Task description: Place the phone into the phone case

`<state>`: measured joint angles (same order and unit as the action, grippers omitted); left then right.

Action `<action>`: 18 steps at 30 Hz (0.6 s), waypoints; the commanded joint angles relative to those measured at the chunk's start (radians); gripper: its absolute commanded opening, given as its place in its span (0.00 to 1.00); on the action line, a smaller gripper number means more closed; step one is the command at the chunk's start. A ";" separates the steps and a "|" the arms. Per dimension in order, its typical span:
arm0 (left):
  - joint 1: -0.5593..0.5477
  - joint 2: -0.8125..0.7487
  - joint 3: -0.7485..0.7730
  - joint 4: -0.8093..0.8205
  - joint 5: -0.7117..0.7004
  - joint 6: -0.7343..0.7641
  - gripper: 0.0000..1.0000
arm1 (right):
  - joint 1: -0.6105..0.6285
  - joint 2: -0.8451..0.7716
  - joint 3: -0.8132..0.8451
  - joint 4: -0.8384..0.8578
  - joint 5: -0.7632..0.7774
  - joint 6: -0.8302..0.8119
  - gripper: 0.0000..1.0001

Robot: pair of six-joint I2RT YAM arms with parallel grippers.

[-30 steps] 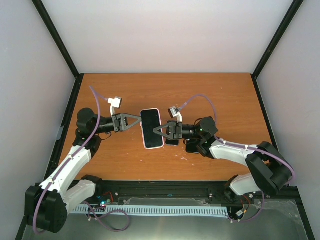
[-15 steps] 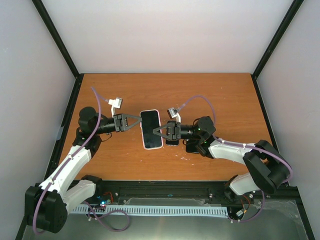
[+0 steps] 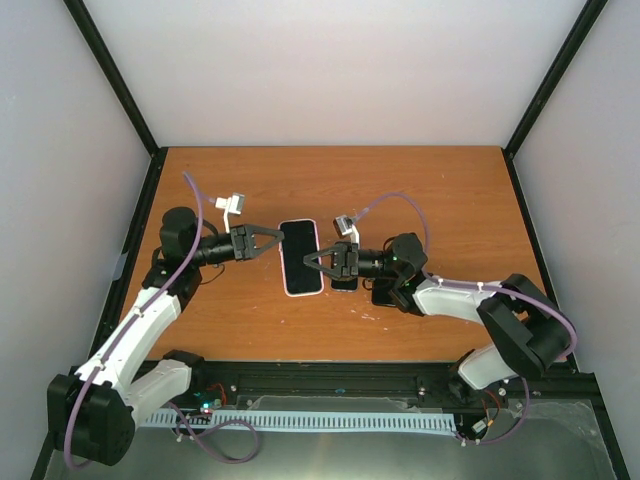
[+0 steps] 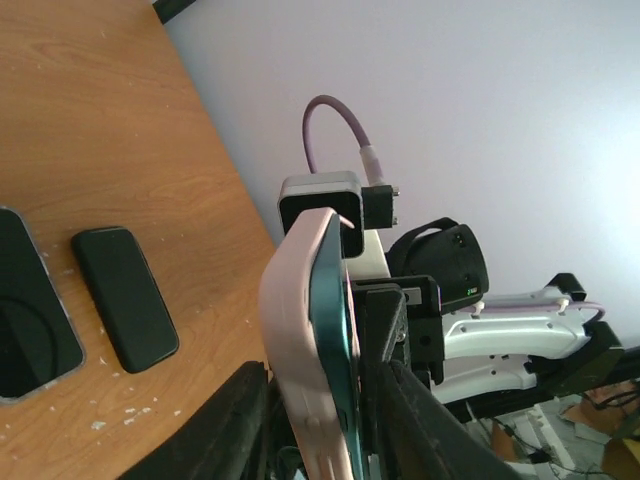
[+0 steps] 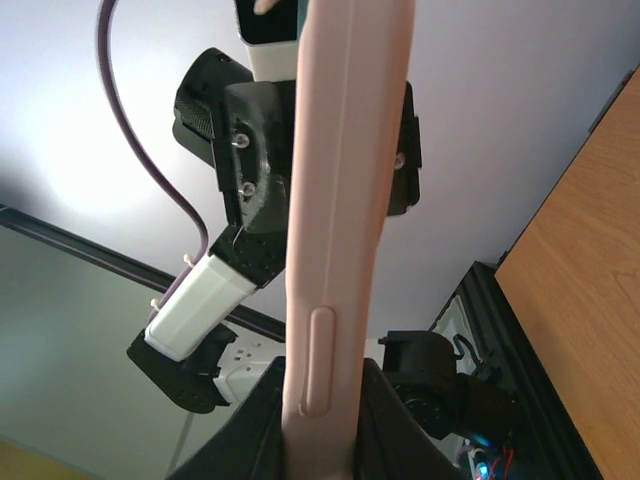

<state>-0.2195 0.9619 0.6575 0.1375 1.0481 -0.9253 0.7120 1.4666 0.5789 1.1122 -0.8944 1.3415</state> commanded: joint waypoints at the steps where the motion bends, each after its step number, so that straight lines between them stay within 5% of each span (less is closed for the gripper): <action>1: 0.005 -0.027 0.041 0.034 -0.011 0.013 0.41 | 0.004 0.031 0.018 0.201 -0.031 0.086 0.12; 4: 0.005 -0.029 0.034 0.075 0.004 -0.004 0.52 | 0.005 0.058 0.013 0.318 -0.042 0.149 0.12; 9: 0.005 0.006 0.019 0.116 0.013 -0.025 0.47 | 0.006 0.101 0.004 0.400 -0.039 0.208 0.12; 18: 0.006 0.023 0.064 -0.033 -0.074 0.064 0.09 | 0.020 0.038 -0.008 0.197 -0.035 0.075 0.22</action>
<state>-0.2195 0.9760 0.6640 0.1909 1.0344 -0.9478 0.7155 1.5711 0.5663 1.3518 -0.9314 1.4960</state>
